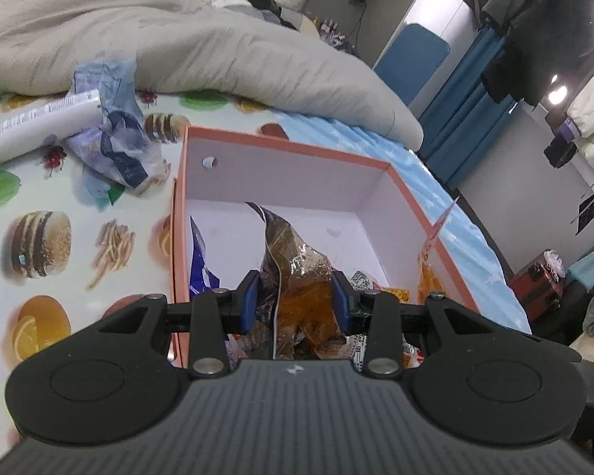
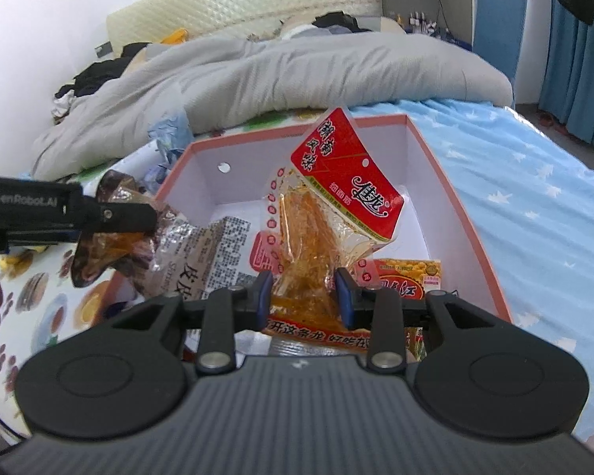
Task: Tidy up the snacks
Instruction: 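Carry both packets over the pink box and open both tools to drop them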
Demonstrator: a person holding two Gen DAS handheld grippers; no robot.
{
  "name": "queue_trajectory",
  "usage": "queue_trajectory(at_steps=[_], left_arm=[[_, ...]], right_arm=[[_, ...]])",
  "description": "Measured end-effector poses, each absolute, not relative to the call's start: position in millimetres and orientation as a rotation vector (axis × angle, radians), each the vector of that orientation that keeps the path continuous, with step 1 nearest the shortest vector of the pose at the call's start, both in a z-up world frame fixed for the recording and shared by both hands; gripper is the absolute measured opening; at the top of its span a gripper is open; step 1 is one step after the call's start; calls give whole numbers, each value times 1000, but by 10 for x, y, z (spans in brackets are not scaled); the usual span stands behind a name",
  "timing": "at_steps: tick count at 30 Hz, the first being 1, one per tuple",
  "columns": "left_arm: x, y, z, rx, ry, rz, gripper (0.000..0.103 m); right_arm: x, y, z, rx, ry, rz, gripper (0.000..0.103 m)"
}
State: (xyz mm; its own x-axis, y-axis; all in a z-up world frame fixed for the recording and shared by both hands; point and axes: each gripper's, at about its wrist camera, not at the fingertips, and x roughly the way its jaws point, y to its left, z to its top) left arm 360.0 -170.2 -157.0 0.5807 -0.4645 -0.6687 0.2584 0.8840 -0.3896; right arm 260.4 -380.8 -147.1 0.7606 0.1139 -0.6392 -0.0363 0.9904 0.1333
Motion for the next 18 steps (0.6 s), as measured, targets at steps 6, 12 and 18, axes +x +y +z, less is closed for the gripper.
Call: queue_trajectory(at_steps=[6,12,18], left_arm=[[3647,-1718,-1673,-247,869,-432,44],[3586,-1685,-1614,-235,840,-399,65],[3404,-1611,-1404,-233,799,-404,65]], right_arm=[[2666,-3862,-1580,138,732,74,43],[2656,-3897,-1537,179,719,77,64],[2505,-3841,-1370,182,673,90,64]])
